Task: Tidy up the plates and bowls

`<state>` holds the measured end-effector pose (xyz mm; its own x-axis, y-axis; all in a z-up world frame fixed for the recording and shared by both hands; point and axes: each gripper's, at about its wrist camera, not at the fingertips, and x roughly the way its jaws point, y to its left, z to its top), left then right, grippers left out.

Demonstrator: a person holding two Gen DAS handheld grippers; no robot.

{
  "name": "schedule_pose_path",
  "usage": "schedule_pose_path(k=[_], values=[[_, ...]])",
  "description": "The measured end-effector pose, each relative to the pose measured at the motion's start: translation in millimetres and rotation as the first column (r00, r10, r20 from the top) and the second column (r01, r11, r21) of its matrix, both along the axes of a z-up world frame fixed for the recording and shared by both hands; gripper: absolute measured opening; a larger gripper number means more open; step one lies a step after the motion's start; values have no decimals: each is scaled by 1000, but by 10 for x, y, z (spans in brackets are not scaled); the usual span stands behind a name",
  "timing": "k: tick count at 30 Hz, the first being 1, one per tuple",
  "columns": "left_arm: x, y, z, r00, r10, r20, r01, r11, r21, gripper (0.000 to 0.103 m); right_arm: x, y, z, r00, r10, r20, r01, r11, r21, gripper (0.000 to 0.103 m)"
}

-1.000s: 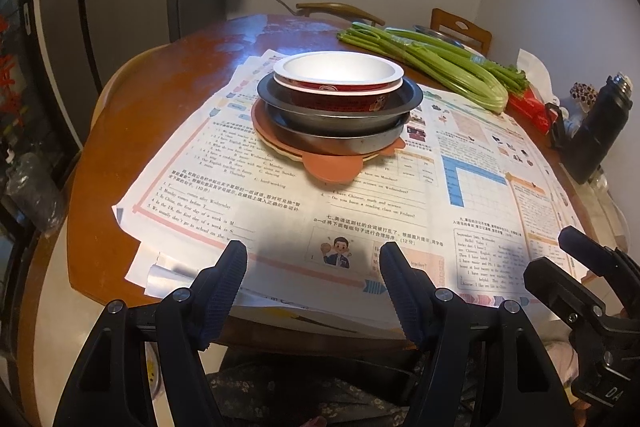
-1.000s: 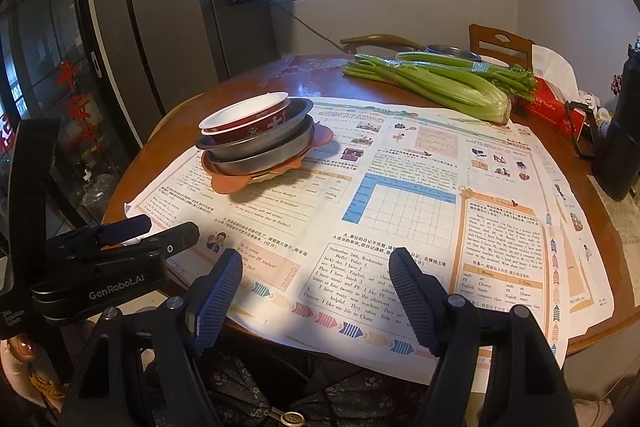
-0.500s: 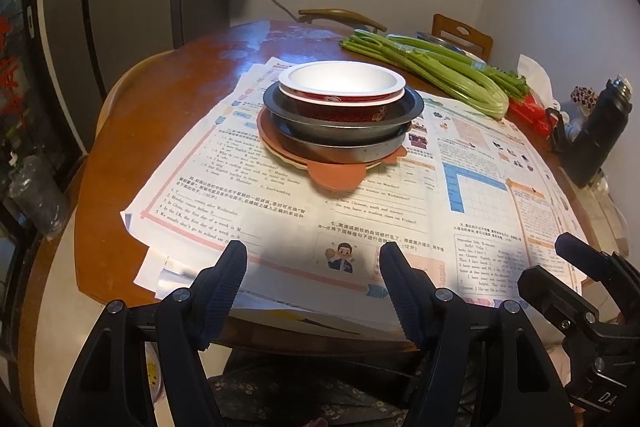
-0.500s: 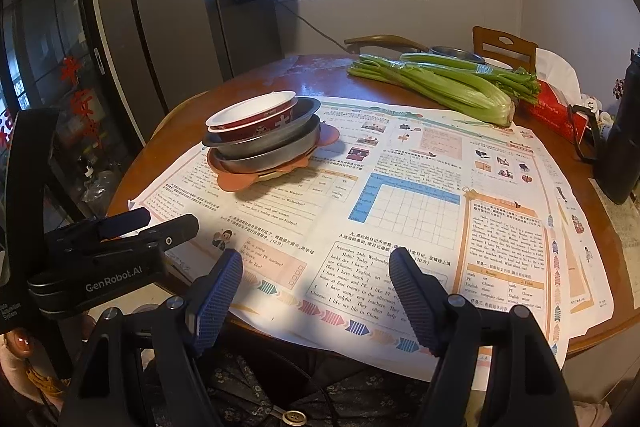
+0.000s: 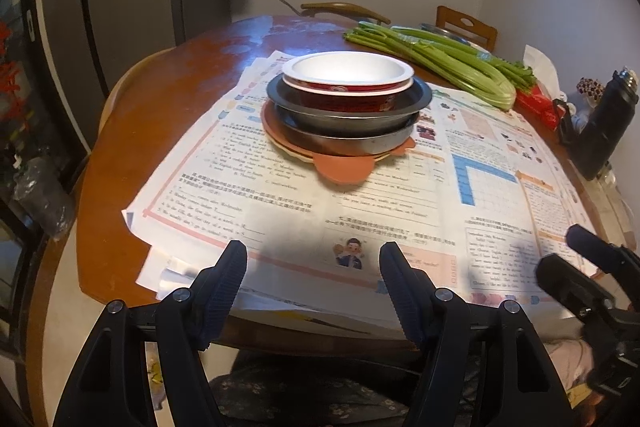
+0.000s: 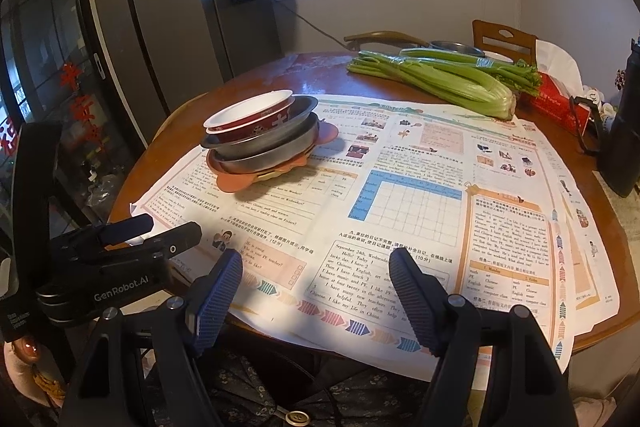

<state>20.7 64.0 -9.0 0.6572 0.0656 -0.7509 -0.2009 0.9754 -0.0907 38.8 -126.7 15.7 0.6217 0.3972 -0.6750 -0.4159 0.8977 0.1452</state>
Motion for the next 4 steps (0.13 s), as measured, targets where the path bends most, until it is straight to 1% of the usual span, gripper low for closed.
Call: schedule_pose_path(k=[2,4], values=[[44,75,58,1000,5,10,-6,1000,23,71,11,-25,8,1000,-2,3,2,1000,10,76],[161,242,246,999,16,47,-18,999,39,71,44,-94,39,1000,-18,5,18,999,37,76]])
